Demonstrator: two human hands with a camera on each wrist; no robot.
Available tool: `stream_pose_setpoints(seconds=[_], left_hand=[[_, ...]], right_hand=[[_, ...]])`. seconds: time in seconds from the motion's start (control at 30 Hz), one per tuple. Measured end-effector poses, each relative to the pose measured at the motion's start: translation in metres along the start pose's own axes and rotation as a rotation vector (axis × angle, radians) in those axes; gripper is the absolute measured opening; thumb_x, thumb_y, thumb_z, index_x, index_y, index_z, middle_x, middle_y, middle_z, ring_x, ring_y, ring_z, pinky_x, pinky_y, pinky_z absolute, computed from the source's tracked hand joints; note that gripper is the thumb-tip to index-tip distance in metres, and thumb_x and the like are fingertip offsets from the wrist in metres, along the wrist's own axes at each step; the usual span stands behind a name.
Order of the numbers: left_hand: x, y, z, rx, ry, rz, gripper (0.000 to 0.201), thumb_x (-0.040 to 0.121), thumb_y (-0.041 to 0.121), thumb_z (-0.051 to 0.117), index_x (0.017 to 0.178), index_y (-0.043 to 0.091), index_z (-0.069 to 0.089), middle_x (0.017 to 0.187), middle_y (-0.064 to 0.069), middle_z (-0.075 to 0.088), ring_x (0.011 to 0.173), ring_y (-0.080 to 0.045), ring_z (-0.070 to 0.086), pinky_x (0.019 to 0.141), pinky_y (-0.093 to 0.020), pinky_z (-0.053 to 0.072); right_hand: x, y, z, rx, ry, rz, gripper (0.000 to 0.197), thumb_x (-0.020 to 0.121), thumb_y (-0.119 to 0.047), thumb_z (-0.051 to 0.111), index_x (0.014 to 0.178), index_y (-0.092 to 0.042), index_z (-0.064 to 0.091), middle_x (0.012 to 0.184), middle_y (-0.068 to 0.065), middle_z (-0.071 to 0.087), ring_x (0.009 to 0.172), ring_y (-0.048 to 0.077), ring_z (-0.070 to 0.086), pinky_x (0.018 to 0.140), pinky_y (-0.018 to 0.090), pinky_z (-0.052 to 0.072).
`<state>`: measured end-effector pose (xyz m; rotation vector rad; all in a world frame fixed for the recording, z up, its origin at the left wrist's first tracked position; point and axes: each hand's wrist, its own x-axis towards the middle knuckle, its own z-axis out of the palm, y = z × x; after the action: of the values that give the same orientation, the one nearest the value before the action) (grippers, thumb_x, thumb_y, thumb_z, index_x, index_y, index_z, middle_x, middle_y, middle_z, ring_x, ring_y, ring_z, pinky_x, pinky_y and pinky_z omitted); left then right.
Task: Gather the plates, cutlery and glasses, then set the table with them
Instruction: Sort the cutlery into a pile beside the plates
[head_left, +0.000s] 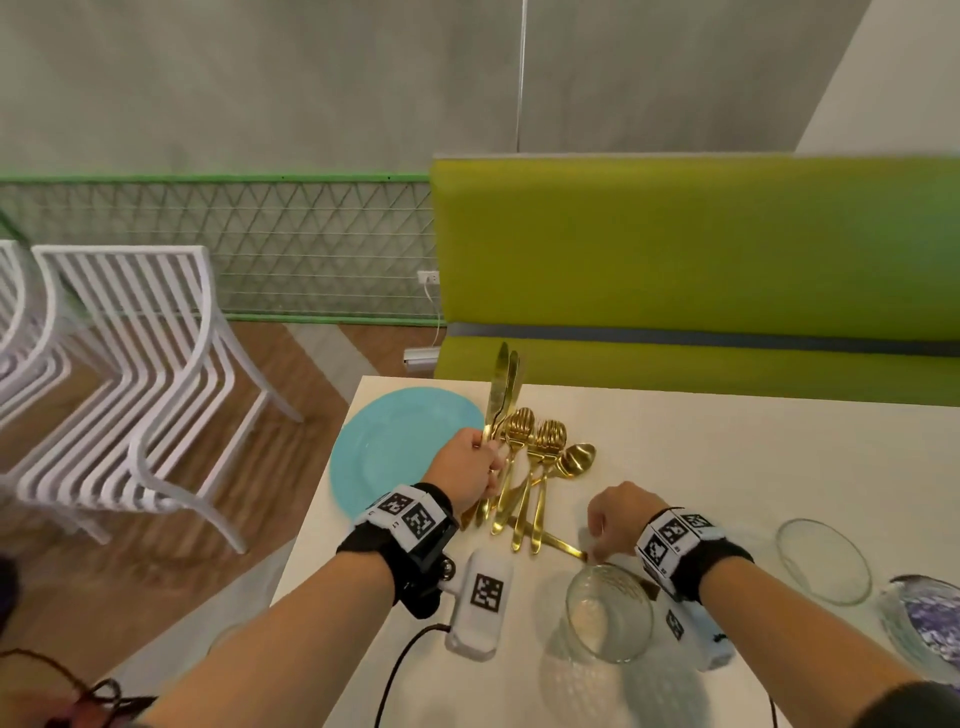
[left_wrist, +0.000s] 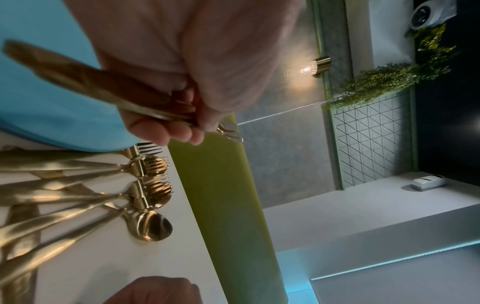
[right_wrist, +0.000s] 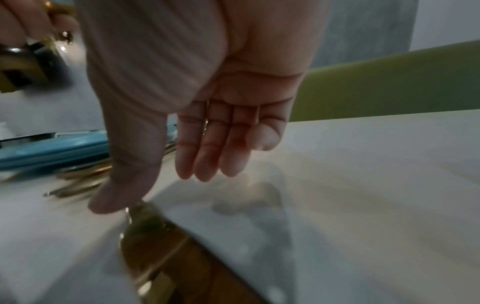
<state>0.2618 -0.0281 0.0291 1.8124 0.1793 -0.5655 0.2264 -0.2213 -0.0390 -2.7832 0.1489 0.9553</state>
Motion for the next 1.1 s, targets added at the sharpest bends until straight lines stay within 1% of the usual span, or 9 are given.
stream_pose_setpoints(seconds=[0.1,0.23,0.3,0.4,0.57,0.7,0.8,0.93,1.1], left_hand=[[0.005,0.000,0.004,-0.017,0.002,-0.017,0.012,0.099,0.014,0.037,0.102,0.011,0.048,0.072,0.000,0.047,0.057,-0.010,0.041,0.056,-0.021,0.041],[0.010,-0.001,0.010,0.001,0.006,-0.022,0.016,0.100,0.015,0.037,0.088,0.017,0.048,0.072,0.000,0.047,0.059,-0.009,0.042,0.058,-0.020,0.042],[0.011,-0.001,0.014,0.017,0.005,-0.024,0.013,0.100,0.015,0.036,0.094,0.014,0.048,0.072,0.000,0.047,0.059,-0.009,0.042,0.057,-0.019,0.043],[0.012,-0.001,0.018,0.029,-0.001,-0.019,0.012,0.100,0.016,0.037,0.103,0.011,0.048,0.071,0.001,0.048,0.058,-0.008,0.042,0.056,-0.018,0.043],[0.012,-0.002,0.019,0.054,0.006,-0.007,0.014,0.099,0.016,0.037,0.105,0.010,0.048,0.072,0.002,0.048,0.057,-0.007,0.043,0.057,-0.017,0.044],[0.011,-0.003,0.017,0.049,0.018,-0.020,0.014,0.100,0.016,0.037,0.105,0.011,0.048,0.072,0.001,0.048,0.057,-0.007,0.043,0.055,-0.016,0.044],[0.009,-0.003,0.016,0.038,0.026,-0.025,0.012,0.099,0.016,0.037,0.104,0.011,0.048,0.072,0.001,0.049,0.056,-0.007,0.042,0.051,-0.013,0.043],[0.009,-0.004,0.013,0.048,0.041,-0.013,0.011,0.099,0.017,0.038,0.103,0.012,0.048,0.074,0.001,0.050,0.058,-0.008,0.044,0.057,-0.017,0.045],[0.008,-0.005,0.010,0.052,0.050,-0.008,0.010,0.099,0.016,0.038,0.102,0.013,0.047,0.073,0.002,0.050,0.058,-0.007,0.043,0.057,-0.016,0.044]], right_hand=[[0.005,0.005,0.006,-0.015,0.004,-0.031,0.023,0.077,-0.035,0.070,0.096,-0.021,0.071,0.094,-0.002,0.066,0.084,0.013,0.059,0.081,0.024,0.053],[0.006,0.011,0.003,-0.038,0.005,-0.050,0.024,0.081,-0.024,0.065,0.104,-0.027,0.072,0.108,-0.004,0.068,0.100,0.015,0.062,0.084,0.023,0.050],[0.006,0.012,0.002,-0.081,0.037,-0.063,0.027,0.083,-0.024,0.058,0.108,-0.028,0.070,0.112,-0.004,0.067,0.103,0.016,0.061,0.087,0.025,0.050],[0.007,0.008,0.002,-0.073,0.089,-0.102,0.033,0.081,-0.033,0.059,0.113,-0.030,0.066,0.113,-0.007,0.065,0.105,0.014,0.059,0.087,0.026,0.049],[0.012,-0.002,0.006,-0.054,0.065,-0.119,0.027,0.085,-0.029,0.058,0.107,-0.023,0.072,0.104,-0.002,0.070,0.098,0.017,0.063,0.077,0.024,0.047],[0.013,-0.005,0.006,-0.159,0.079,-0.146,0.027,0.088,-0.028,0.054,0.107,-0.019,0.071,0.103,0.002,0.070,0.095,0.020,0.064,0.079,0.027,0.050],[0.013,-0.008,0.006,-0.238,0.072,-0.140,0.027,0.087,-0.028,0.054,0.108,-0.017,0.067,0.103,0.002,0.068,0.083,0.017,0.057,0.078,0.026,0.048],[0.015,-0.009,0.007,-0.241,0.060,-0.105,0.027,0.084,-0.028,0.057,0.105,-0.014,0.064,0.090,0.000,0.058,0.078,0.015,0.051,0.077,0.026,0.049],[0.015,-0.010,0.005,-0.223,0.023,-0.088,0.029,0.076,-0.027,0.066,0.103,-0.016,0.065,0.095,0.001,0.065,0.080,0.016,0.058,0.075,0.025,0.052]])
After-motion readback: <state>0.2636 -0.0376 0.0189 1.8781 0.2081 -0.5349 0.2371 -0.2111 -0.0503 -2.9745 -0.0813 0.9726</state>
